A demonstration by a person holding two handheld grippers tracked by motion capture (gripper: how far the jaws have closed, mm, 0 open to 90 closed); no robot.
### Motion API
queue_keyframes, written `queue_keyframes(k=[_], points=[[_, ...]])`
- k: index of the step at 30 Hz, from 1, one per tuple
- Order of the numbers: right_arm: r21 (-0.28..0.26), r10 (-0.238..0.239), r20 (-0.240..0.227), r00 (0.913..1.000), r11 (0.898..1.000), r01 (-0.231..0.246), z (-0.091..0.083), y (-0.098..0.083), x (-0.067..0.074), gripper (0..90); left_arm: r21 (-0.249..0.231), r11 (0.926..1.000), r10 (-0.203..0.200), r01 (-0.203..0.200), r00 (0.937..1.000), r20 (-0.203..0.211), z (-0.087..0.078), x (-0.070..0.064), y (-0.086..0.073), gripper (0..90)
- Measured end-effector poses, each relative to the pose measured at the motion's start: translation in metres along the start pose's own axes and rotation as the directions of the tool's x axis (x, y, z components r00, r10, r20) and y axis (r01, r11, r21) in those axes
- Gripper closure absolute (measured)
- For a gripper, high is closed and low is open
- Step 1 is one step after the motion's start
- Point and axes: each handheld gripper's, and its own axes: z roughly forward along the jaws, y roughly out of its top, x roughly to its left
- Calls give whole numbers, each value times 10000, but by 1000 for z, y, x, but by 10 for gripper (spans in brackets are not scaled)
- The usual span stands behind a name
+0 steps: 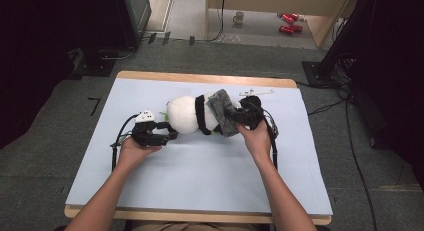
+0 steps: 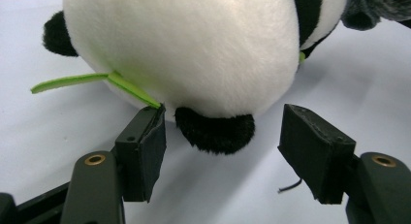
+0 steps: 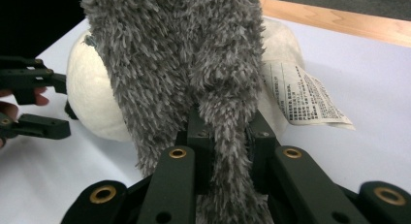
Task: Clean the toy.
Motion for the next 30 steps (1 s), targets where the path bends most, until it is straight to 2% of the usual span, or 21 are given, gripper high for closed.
queue_keyframes(k=[5,7,8,9,10,12,13,15,16,17,18,21,23,25,26,27,28,29,30], points=[[12,-3,-25,10000,10000,3,1,2,1,779,-254,9997,20,-23,9999,-133,13,-3,-3,284],[23,4,-52,10000,10000,-4,1,2,1,778,-312,9995,-64,50,9990,-452,18,-5,-2,307],[23,4,-52,10000,10000,-4,1,2,1,778,-312,9995,-64,50,9990,-452,18,-5,-2,321],[26,18,-64,10000,10000,-18,0,2,1,778,-351,9992,-186,169,9986,-503,19,-4,-1,350],[20,20,-55,10000,10000,-20,0,2,1,777,-501,9973,-556,533,9974,-453,20,-3,-1,393],[19,36,-46,10000,10000,-36,0,2,1,778,-531,9963,-695,671,9966,-446,21,-2,0,468],[3,56,-42,10000,10000,-56,0,2,1,778,-502,9955,-824,802,9957,-431,20,-2,0,468],[-37,61,-95,9999,10000,-62,-1,2,1,778,-374,9930,-1137,1123,9928,-388,19,-2,3,642],[-37,61,-95,9999,10000,-62,-1,2,1,778,-266,9921,-1239,1230,9917,-342,18,-3,5,642],[-80,25,-116,9999,10000,-25,-3,3,2,781,-163,9929,-1185,1180,9924,-332,17,-4,7,705],[-80,25,-116,9999,10000,-25,-3,3,2,781,-46,9941,-1087,1086,9936,-319,16,-5,9,705],[-241,16,-213,9998,9997,-21,-11,5,5,782,278,9926,-1188,1184,9928,137,11,-7,14,736],[-483,-36,-425,9991,9988,15,-25,7,11,782,548,9879,-1485,1450,9868,652,0,-14,20,744],[-570,-66,-516,9986,9984,36,-29,9,14,781,655,9875,-1482,1432,9858,793,-4,-17,23,744],[-774,-174,-727,9972,9969,118,-40,11,23,781,857,9853,-1554,1475,9834,933,-8,-20,26,743],[-774,-174,-727,9972,9969,118,-40,11,23,781,1004,9847,-1519,1425,9840,930,-12,-25,29,743],[-914,-348,-931,9951,9955,263,-50,11,35,780,1148,9811,-1675,1558,9807,1006,-17,-29,30,741],[-914,-348,-931,9951,9955,263,-50,11,35,780,1283,9785,-1757,1614,9783,1095,-21,-33,31,741],[-876,-601,-1046,9927,9948,510,-58,10,47,780,1289,9787,-1744,1598,9784,1111,-25,-38,30,739]])
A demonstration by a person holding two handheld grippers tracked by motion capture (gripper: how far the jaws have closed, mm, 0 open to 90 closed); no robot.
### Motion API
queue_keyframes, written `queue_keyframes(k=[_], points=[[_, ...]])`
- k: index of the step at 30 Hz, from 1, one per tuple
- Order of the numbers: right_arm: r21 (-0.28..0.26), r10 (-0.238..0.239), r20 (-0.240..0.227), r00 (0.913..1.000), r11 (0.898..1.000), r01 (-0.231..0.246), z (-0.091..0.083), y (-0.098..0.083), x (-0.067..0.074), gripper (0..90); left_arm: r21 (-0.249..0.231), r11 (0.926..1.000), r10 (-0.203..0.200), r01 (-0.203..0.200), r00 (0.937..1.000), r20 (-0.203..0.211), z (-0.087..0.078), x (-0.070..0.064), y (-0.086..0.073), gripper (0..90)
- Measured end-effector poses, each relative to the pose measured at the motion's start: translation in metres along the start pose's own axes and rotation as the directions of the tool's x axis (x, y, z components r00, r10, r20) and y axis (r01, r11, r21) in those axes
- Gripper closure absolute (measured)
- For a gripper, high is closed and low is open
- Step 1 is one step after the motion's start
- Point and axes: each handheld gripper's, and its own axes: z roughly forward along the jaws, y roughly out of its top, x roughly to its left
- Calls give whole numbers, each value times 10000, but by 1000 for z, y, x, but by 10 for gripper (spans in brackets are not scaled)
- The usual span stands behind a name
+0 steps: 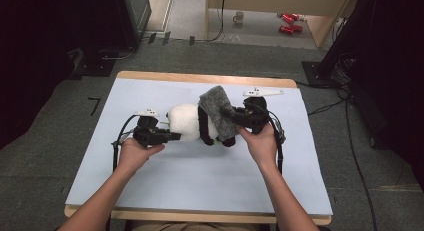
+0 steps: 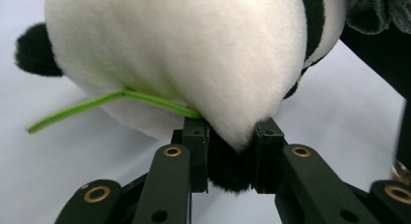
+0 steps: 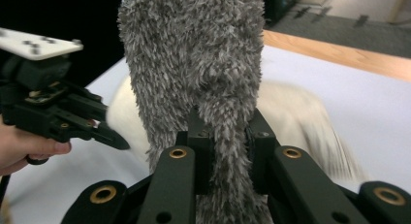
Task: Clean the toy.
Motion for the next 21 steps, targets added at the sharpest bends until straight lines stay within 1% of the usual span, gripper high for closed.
queue_keyframes(k=[1,2,3,4,5,6,7,8,9,10,11,12,13,15,16,17,18,21], points=[[18,-137,-31,9999,9999,137,-3,-1,6,780,35,10000,-36,35,9999,105,-3,-4,-3,737],[18,-137,-31,9999,9999,137,-3,-1,6,780,83,10000,-40,39,9999,138,-4,-7,-6,737],[94,-162,-218,9996,9998,164,-8,-8,17,780,101,9999,-74,72,9998,193,-4,-10,-13,732],[94,-162,-218,9996,9998,164,-8,-8,17,780,101,9999,-74,72,9998,193,-4,-10,-13,730],[143,-130,-305,9994,9998,135,-9,-14,21,779,75,9997,-242,240,9994,260,-5,-9,-14,730],[285,55,-530,9986,9996,-40,-10,-22,23,779,43,9993,-362,361,9988,317,-5,-9,-15,727],[602,137,-621,9980,9981,-100,-9,-35,25,780,-13,9990,-445,445,9984,335,-4,-8,-15,724],[602,137,-621,9980,9981,-100,-9,-35,25,780,-62,9986,-515,517,9981,349,-3,-7,-14,724],[909,158,-462,9988,9958,-115,-2,-43,22,779,-121,9979,-628,633,9974,349,-1,-4,-14,720],[909,158,-462,9988,9958,-115,-2,-43,22,779,-121,9979,-628,633,9974,349,-1,-4,-14,717],[1022,145,-157,9998,9947,-128,5,-46,16,779,-160,9978,-636,639,9977,222,2,-3,-14,710],[1022,145,-157,9998,9947,-128,5,-46,16,779,-160,9978,-636,639,9977,222,2,-3,-14,704],[946,233,-45,9997,9953,-228,10,-45,9,778,-207,9975,-672,676,9976,169,5,-2,-14,693],[876,248,5,9997,9958,-248,11,-44,7,778,-262,9976,-632,635,9979,128,6,-1,-14,663],[799,122,167,9998,9967,-135,14,-41,4,777,-292,9982,-516,518,9986,66,8,-1,-14,641],[809,103,239,9997,9966,-122,15,-40,4,777,-292,9982,-516,518,9986,66,8,-1,-14,621],[809,103,239,9997,9966,-122,15,-40,4,777,-300,9986,-431,430,9991,-14,9,0,-14,621],[793,26,319,9995,9968,-51,19,-36,3,777,-443,9989,-136,123,9994,-306,9,1,-16,525]])
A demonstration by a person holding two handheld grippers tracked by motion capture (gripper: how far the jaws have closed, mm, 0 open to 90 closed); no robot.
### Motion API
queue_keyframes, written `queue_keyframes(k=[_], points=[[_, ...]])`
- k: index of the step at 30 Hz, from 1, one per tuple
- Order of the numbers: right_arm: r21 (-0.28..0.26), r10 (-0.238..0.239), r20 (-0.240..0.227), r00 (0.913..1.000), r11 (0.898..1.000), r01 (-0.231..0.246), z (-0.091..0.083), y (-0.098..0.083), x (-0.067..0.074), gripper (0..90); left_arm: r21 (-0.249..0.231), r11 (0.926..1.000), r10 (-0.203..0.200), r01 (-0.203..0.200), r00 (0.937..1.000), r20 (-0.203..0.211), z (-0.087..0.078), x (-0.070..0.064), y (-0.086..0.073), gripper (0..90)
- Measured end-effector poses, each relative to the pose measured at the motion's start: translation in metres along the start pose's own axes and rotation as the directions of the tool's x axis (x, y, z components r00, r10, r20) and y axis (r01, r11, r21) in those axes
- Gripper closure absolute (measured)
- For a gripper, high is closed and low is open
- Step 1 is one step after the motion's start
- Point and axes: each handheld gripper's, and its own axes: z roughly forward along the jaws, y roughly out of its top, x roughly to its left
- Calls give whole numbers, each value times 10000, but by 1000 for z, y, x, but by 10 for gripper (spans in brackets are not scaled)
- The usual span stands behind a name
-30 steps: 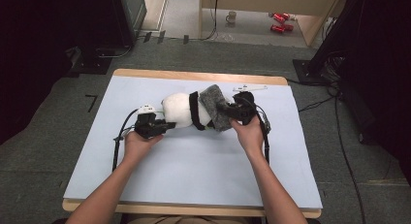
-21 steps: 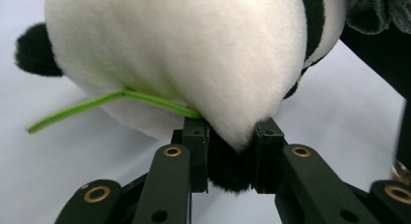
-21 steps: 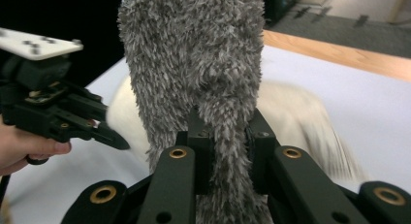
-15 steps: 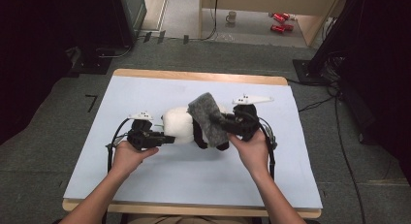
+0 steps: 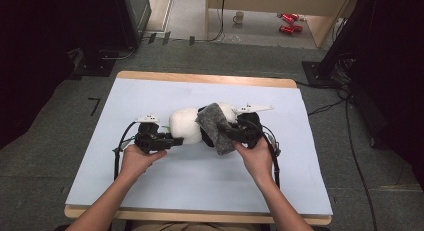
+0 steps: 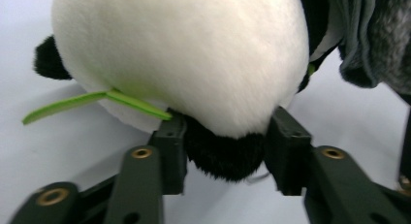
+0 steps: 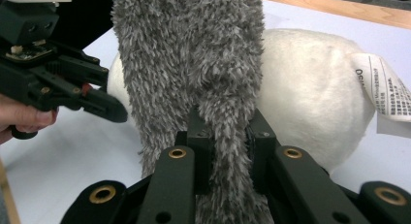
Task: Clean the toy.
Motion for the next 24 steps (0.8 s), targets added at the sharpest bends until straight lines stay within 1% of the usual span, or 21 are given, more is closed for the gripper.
queue_keyframes(k=[1,2,3,4,5,6,7,8,9,10,11,12,15,16,17,19,20,21,22,23,24], points=[[-46,-18,24,10000,10000,18,1,1,0,777,-59,9999,131,-132,9999,-109,-1,0,-1,507],[-111,-79,94,9999,9999,80,3,4,-1,777,-122,9993,346,-349,9992,-221,-2,1,-1,466],[-111,-79,94,9999,9999,80,3,4,-1,777,-212,9979,603,-612,9974,-392,-3,1,-2,466],[-145,-78,115,9999,9999,80,5,7,-2,775,-290,9960,834,-848,9954,-478,-4,1,-2,425],[-145,-78,115,9999,9999,80,5,7,-2,775,-385,9943,975,-995,9939,-509,-5,2,-3,425],[-146,-54,78,10000,9999,55,8,12,-3,773,-619,9926,1011,-1042,9935,-518,-7,5,-3,381],[-107,-42,74,10000,9999,43,9,14,-4,772,-619,9926,1011,-1042,9935,-518,-7,5,-3,371],[-85,-11,61,10000,10000,11,11,17,-5,771,-876,9901,1056,-1099,9931,-519,-8,7,-3,366],[-32,-24,31,10000,10000,24,13,19,-6,770,-1455,9821,1132,-1193,9923,-493,-11,10,-2,358],[-32,-24,31,10000,10000,24,13,19,-6,770,-1455,9821,1132,-1193,9923,-493,-11,10,-2,346],[-57,38,16,10000,10000,-38,15,21,-7,769,-1686,9770,1232,-1303,9910,-520,-12,12,-1,346],[-121,64,20,10000,9999,-64,17,25,-9,769,-1795,9732,1366,-1439,9892,-528,-11,16,1,292],[-153,135,13,9999,9998,-135,19,29,-12,769,-1751,9740,1385,-1437,9895,-417,-7,19,1,280],[-171,205,15,9998,9996,-204,20,31,-14,769,-1740,9734,1447,-1492,9887,-384,-5,20,1,268],[-193,370,-43,9993,9991,-371,23,34,-17,767,-1720,9726,1514,-1566,9875,-429,-2,20,1,251],[-239,430,-56,9991,9988,-431,24,35,-18,767,-1807,9666,1722,-1817,9828,-673,5,19,1,242],[-322,539,-77,9985,9980,-541,26,36,-19,767,-1788,9632,1865,-2005,9781,-922,10,19,1,235],[-322,539,-77,9985,9980,-541,26,36,-19,767,-1788,9632,1865,-2005,9781,-922,10,19,1,240],[-420,573,-106,9983,9974,-577,27,36,-19,767,-1846,9611,1858,-2053,9755,-1174,14,20,1,257],[-420,573,-106,9983,9974,-577,27,36,-19,767,-1846,9611,1858,-2053,9755,-1174,14,20,1,287],[-442,583,-108,9982,9973,-588,28,36,-19,766,-1928,9611,1767,-1979,9767,-1218,14,21,1,287]])
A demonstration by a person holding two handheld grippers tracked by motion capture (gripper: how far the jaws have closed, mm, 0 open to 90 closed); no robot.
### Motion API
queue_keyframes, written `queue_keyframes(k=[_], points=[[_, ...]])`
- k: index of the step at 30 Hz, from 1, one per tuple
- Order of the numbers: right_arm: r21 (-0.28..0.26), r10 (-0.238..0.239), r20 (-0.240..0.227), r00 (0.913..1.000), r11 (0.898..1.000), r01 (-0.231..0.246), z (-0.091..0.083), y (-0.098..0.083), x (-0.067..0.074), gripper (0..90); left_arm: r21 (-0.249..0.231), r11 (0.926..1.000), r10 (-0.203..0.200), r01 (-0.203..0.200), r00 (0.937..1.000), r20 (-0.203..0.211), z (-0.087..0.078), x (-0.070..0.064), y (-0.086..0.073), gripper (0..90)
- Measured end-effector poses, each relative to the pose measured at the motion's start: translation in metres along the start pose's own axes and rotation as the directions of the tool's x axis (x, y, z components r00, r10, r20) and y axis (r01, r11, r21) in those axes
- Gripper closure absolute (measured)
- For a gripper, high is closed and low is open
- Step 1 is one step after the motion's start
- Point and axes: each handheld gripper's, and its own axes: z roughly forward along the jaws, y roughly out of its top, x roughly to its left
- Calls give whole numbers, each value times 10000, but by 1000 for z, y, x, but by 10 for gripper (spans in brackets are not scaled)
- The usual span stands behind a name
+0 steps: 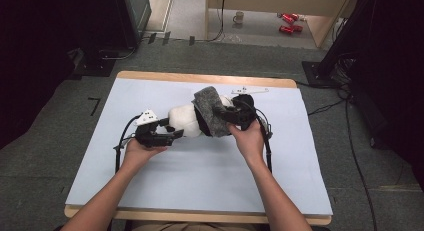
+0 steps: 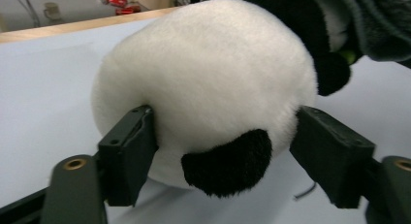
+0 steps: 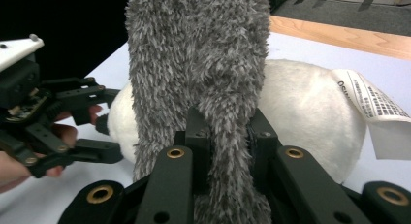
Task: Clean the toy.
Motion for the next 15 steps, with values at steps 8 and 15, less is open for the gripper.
queue_keyframes(k=[8,15], points=[[26,-147,-717,9973,9999,150,0,5,25,780,107,9971,-753,753,9971,79,0,-1,3,587],[265,-298,-1493,9883,9991,342,24,-3,52,780,325,9911,-1301,1288,9906,433,-4,-6,9,612]])
